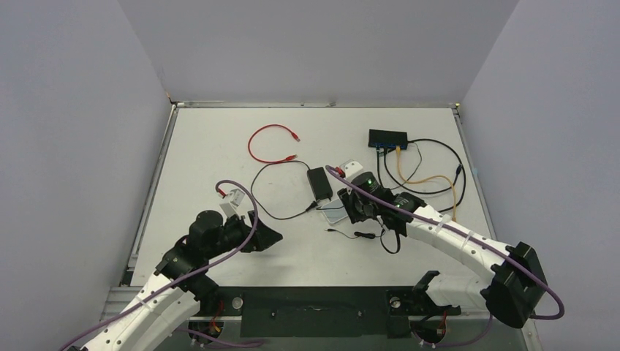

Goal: Insert the plug into the switch port
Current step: Move the switch port to the center of the board.

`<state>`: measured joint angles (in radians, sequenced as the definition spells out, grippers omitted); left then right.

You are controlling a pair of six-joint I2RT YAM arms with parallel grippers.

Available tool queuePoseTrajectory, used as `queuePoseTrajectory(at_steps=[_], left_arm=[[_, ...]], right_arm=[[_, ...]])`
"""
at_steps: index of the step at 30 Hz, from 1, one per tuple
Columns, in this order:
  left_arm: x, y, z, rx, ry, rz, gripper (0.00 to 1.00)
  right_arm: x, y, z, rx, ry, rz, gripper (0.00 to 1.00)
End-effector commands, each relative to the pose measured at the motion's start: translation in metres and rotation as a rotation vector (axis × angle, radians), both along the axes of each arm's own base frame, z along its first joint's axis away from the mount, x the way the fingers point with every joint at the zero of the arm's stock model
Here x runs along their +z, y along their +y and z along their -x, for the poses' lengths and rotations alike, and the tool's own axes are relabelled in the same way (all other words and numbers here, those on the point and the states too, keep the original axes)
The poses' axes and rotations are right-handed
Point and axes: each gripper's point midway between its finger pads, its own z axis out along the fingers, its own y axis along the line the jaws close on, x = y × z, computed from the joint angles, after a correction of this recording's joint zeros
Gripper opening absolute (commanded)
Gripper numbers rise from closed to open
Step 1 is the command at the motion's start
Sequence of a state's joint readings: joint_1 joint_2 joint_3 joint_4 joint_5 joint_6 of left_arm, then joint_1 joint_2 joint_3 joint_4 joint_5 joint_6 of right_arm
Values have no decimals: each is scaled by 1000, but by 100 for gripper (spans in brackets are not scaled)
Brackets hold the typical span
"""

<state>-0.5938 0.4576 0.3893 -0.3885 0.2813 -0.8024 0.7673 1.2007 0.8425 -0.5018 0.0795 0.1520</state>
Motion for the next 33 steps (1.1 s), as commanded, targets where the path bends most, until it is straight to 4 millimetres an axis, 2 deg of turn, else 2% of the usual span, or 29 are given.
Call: queuePoseTrajectory(at_steps=[1,8,11,14,17,21,24,30,33], left_arm=[[1,-1,-3,2,-5,6,68],[-3,-2,-5,-3,4,-8,68],[-3,-1,-5,2,4,-10,68],[-4,-1,-6,4,5,-12,68],[-5,-1,-6,4,7,-17,68],[-6,-1,-7,5,12,-22,68],[-6,-1,-7,5,14,-22,68],[-7,-1,-8,3,17,-24,68],[-8,-1,-8,3,19,-23,68]], right_arm=[[-11,19,2,-41,46,-96,31],[-36,39,-9,-77,104,-122,27],[-36,48,-21,-105,86,-149,27],[-44,49,-32,-146,78,-125,28],[-43,51,-47,-188,38,-127,28],[-37,50,-66,-239,-13,-137,28],[-36,39,-82,-292,-41,-124,29],[-47,31,-108,-334,-26,-116,30],[-62,27,-114,-347,-2,-94,30]])
